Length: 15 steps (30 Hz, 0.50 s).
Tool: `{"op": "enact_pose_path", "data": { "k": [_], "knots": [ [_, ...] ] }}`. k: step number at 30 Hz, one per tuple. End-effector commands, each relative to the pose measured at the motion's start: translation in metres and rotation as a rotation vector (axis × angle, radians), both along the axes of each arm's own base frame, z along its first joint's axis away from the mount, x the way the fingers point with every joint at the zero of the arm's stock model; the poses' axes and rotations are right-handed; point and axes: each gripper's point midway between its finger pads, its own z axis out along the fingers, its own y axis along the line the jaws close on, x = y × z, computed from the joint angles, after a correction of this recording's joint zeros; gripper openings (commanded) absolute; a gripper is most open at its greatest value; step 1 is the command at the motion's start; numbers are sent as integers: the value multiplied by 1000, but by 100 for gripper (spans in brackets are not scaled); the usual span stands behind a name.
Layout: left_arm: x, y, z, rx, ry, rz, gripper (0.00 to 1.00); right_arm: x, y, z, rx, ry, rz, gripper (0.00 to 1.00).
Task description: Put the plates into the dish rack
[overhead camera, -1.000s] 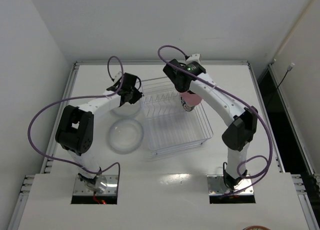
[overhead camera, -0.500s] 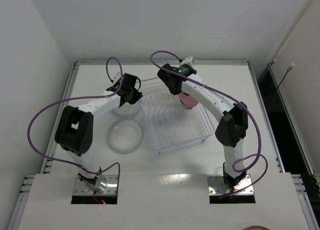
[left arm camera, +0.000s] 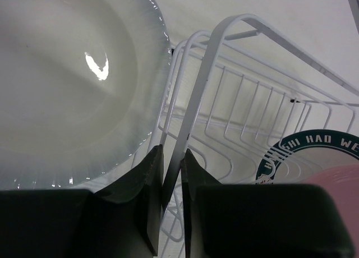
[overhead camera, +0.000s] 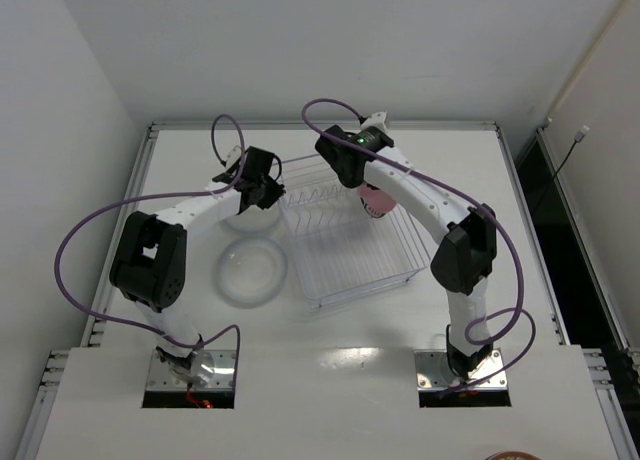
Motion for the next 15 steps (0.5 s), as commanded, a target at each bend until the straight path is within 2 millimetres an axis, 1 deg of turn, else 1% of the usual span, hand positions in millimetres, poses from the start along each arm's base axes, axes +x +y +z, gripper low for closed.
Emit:
{"op": "enact_pose_path", "data": {
  "k": [1, 2, 5, 8, 9, 10, 11, 15],
  "knots": [
    [-11, 29, -5, 27, 48, 137, 1, -6, -15, 35, -2, -53, -17, 0],
    [-12, 25, -5, 27, 47, 128, 1, -6, -16, 37, -10, -60, -19, 0],
    [-12, 25, -5, 27, 47, 128, 1, -5, -18, 39, -24, -60, -16, 0],
    [-14, 26, -6, 25, 56, 135, 1, -6, -18, 44, -12, -76, -17, 0],
    [-14, 26, -6, 25, 56, 135, 1, -4, -16, 50, 2, -94, -17, 0],
    [-14, 26, -6, 25, 56, 135, 1, -4, -16, 50, 2, -95, -17, 0],
    [-14, 26, -6, 25, 56, 135, 1, -4, -17, 56, 15, -111, -18, 0],
    [-15, 26, -7, 29, 64, 135, 1, -4, -13, 59, 21, -119, -9, 0]
  ]
}}
